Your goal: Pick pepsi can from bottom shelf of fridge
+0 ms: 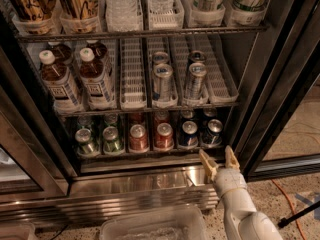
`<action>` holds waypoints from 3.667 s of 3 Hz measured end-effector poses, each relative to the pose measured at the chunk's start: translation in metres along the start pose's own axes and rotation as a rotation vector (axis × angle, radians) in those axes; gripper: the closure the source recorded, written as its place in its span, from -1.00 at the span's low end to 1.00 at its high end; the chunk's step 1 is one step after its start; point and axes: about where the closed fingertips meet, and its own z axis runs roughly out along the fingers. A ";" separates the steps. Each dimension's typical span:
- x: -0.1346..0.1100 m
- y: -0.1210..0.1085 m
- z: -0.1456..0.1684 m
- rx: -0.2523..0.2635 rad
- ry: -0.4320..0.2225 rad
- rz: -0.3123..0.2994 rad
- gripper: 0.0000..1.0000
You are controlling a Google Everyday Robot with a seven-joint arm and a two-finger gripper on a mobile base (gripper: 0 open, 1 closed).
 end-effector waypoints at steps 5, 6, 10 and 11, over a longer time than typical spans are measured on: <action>0.006 -0.013 0.053 0.019 0.006 -0.004 -0.52; 0.008 -0.017 0.065 0.022 0.010 0.004 -0.48; -0.001 -0.032 0.109 0.035 -0.020 0.014 0.42; -0.001 -0.032 0.109 0.035 -0.020 0.014 0.86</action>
Offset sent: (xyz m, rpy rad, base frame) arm 0.0289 -0.0050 -0.0041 -0.0091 -0.0078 -0.0308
